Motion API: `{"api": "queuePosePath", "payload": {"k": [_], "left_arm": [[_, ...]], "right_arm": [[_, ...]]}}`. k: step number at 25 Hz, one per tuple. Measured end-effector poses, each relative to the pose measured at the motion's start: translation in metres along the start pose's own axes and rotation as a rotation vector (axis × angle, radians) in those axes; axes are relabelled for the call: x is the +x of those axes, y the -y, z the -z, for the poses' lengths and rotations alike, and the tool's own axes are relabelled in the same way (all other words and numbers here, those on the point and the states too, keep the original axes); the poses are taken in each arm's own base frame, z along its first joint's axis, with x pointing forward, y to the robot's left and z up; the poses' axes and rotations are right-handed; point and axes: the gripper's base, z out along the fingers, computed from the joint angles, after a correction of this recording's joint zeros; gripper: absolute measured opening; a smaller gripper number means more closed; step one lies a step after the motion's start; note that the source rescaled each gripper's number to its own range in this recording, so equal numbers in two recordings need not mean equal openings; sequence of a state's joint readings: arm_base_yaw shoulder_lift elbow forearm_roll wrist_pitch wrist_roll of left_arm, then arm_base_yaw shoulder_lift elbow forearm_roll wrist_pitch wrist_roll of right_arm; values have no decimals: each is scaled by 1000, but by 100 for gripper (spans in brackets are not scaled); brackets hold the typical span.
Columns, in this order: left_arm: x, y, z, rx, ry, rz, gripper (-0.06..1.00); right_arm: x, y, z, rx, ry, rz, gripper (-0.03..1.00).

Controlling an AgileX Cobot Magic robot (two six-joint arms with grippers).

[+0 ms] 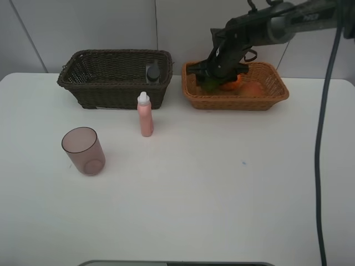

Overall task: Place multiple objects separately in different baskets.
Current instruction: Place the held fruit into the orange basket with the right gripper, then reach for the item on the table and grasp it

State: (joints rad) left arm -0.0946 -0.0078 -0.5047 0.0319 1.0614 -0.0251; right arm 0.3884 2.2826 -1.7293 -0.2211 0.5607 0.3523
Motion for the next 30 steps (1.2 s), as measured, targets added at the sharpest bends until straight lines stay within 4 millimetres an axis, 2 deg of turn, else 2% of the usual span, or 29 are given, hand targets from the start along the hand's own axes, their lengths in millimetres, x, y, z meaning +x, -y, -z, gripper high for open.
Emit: {"api": "queuePosePath", "payload": {"k": [3,4,6,11,15,18,23,26,30], "left_arm": [[0,0,0,0,0,0,85],[0,0,0,0,0,0,85],[0,0,0,0,0,0,85],[0,0,0,0,0,0,85],[0,0,0,0,0,0,85],[0,0,0,0,0,0,85],[0,0,0,0,0,0,85],[0,0,0,0,0,0,85],[0,0,0,0,0,0,85]], "right_arm": [[1,0,-1,2,-5,-2,84],[1,0,0,3,-9,-3,90],[1,1,2,6,-15,-4,96],[-7,1,26,9,-14,-16,100],[-17,3,62,10,-17,-40,100],[-16,8,89,32,-64,-50,100],[9,20,125,56,-133,-52,100],[30,39,147,78,-160,-79,100],[63,67,190,95,-170,-78,100]]}}
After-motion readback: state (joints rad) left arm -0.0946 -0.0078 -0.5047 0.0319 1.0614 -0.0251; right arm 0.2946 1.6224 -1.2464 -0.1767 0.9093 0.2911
